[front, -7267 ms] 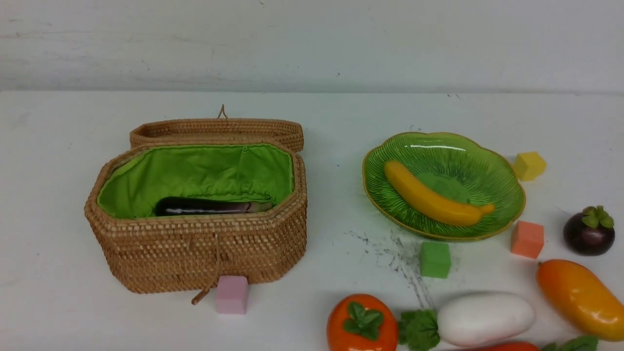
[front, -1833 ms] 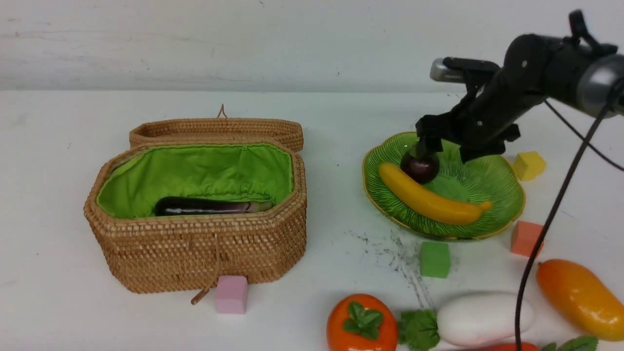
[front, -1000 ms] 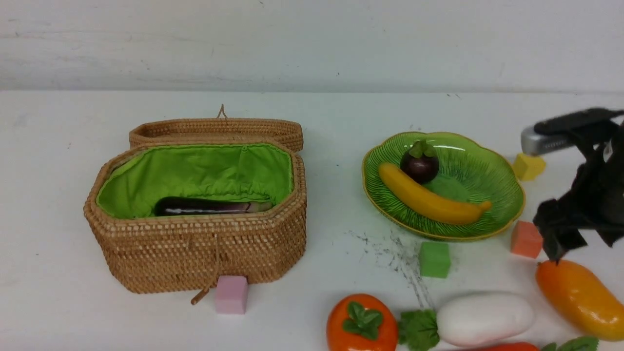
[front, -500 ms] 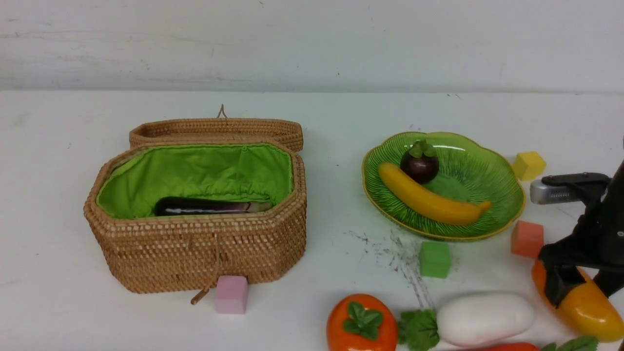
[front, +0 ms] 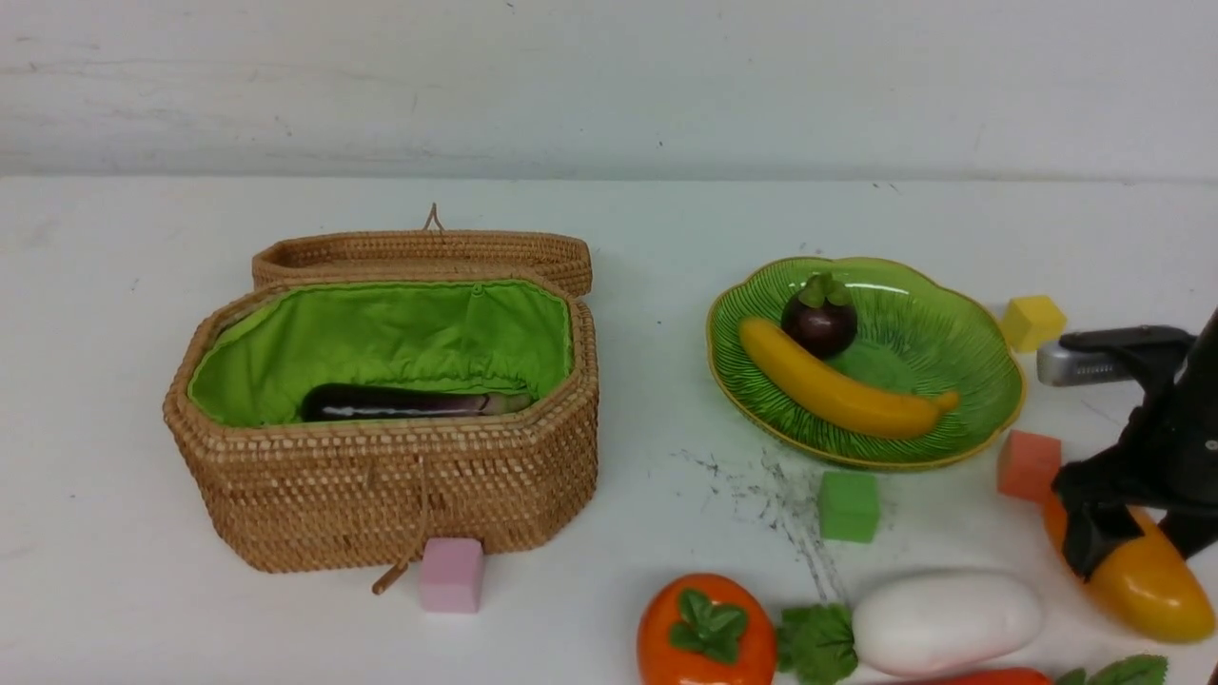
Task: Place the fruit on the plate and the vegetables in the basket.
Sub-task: Use the right arm to grab a mango and put it into the right plate
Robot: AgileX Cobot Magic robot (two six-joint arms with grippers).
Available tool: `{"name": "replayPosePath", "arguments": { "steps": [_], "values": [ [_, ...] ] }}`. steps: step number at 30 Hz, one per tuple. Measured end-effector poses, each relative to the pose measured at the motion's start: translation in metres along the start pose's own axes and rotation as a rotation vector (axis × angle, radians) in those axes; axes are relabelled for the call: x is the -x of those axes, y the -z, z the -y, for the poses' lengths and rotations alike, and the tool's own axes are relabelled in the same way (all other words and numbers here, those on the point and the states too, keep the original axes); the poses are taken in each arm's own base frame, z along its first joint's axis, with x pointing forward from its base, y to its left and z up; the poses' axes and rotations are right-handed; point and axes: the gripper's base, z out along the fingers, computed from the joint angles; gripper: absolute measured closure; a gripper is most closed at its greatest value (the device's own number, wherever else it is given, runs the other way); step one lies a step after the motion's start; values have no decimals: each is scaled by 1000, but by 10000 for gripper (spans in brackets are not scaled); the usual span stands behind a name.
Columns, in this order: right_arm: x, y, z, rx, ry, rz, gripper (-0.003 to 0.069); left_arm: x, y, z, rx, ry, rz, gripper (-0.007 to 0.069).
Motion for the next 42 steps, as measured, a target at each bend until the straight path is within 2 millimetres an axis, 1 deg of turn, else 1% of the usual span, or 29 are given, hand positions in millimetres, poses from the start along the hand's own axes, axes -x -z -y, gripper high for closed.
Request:
{"name": "replayPosePath", "arguments": {
  "steps": [1,4,6,8,9,10,11,12,13,14,15,16,18,19,20,22,23,24,25,28,29,30,33,36,37,38,39,42],
  "values": [
    [3,7,0,-3,-3,28,67,0,0,0,0,0,0,479],
    [17,43,-3,8,-22,162,67,0,0,0,0,0,0,479],
    [25,62,-6,30,-33,235,67,0,0,0,0,0,0,479],
    [35,79,-12,77,-28,308,67,0,0,0,0,0,0,479],
    [36,81,-13,82,-30,315,67,0,0,0,0,0,0,479],
    [45,94,-22,119,13,373,67,0,0,0,0,0,0,479],
    [50,100,-30,152,53,409,67,0,0,0,0,0,0,479],
    [51,102,-31,158,51,415,67,0,0,0,0,0,0,479],
    [60,109,-44,195,115,468,67,0,0,0,0,0,0,479],
    [66,113,-53,210,165,504,67,0,0,0,0,0,0,479],
    [67,113,-55,212,172,509,67,0,0,0,0,0,0,479],
    [75,112,-64,223,212,538,67,0,0,0,0,0,0,479],
    [87,104,-73,221,250,565,67,0,0,0,0,0,0,479],
    [96,93,-77,211,260,578,67,0,0,0,0,0,0,479],
    [101,85,-77,199,262,583,67,0,0,0,0,0,0,479],
    [114,61,-74,169,240,589,67,0,0,0,0,0,0,479],
    [117,52,-72,155,229,587,67,0,0,0,0,0,0,479],
    [118,50,-72,155,223,586,67,0,0,0,0,0,0,479],
    [123,35,-68,141,190,578,67,0,0,0,0,0,0,479],
    [128,11,-63,124,126,541,68,0,0,0,0,0,0,479],
    [129,9,-63,122,118,535,69,0,0,0,0,0,0,479],
    [129,1,-61,112,87,515,69,0,0,0,0,0,0,479],
    [130,-4,-59,101,54,503,69,0,0,0,0,0,0,479],
    [130,-4,-58,94,42,501,56,0,0,0,0,0,0,479],
    [130,-4,-58,92,38,501,20,0,0,0,0,0,0,479],
    [130,-3,-58,92,39,502,20,0,0,0,0,0,0,479],
    [129,-2,-58,93,40,499,-12,0,0,0,0,0,0,479],
    [128,3,-58,94,35,506,-22,0,0,0,0,0,0,479]
  ]
}}
